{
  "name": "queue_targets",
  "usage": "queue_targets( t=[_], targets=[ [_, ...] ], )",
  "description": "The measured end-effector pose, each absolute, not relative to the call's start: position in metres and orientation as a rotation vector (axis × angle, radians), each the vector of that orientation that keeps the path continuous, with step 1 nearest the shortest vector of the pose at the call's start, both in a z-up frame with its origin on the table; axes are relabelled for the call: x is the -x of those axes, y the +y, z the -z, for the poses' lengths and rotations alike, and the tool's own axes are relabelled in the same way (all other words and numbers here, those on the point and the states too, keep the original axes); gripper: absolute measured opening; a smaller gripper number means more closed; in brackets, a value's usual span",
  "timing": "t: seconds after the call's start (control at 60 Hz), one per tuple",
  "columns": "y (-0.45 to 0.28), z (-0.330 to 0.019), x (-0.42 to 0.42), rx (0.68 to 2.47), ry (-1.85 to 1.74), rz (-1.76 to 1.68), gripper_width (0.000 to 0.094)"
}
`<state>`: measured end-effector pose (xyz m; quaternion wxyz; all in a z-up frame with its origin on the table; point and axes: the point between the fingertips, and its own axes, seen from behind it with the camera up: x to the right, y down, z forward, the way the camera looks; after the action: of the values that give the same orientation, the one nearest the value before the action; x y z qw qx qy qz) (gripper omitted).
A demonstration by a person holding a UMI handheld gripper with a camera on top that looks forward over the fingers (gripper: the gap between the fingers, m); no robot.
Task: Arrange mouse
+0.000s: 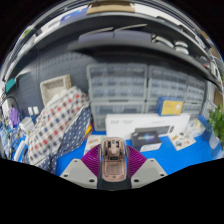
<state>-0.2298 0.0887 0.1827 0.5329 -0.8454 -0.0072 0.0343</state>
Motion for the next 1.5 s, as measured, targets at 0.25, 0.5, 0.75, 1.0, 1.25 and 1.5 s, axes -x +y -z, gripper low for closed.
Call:
queue_targets(
  t=[0.25,0.5,0.75,1.0,1.25,1.5],
  targets=[
    [0.077,-0.037,0.294,2.218,-0.076,-0.101,0.0331],
    [0.069,0.004,0.296,2.213,-0.114,-0.035,0.0387],
    [0.065,-0.006,0.297,2.267,-0.032,-0.113,0.0826],
    [0.045,-0.092,0.270,2.198,-0.048,-0.174,0.0865],
    [-0.001,-0.174,0.196,2.135,-0.045,-0.192,0.0853],
    [-0.029,-0.220,0.108,2.043,-0.024,-0.144,0.0856]
  ],
)
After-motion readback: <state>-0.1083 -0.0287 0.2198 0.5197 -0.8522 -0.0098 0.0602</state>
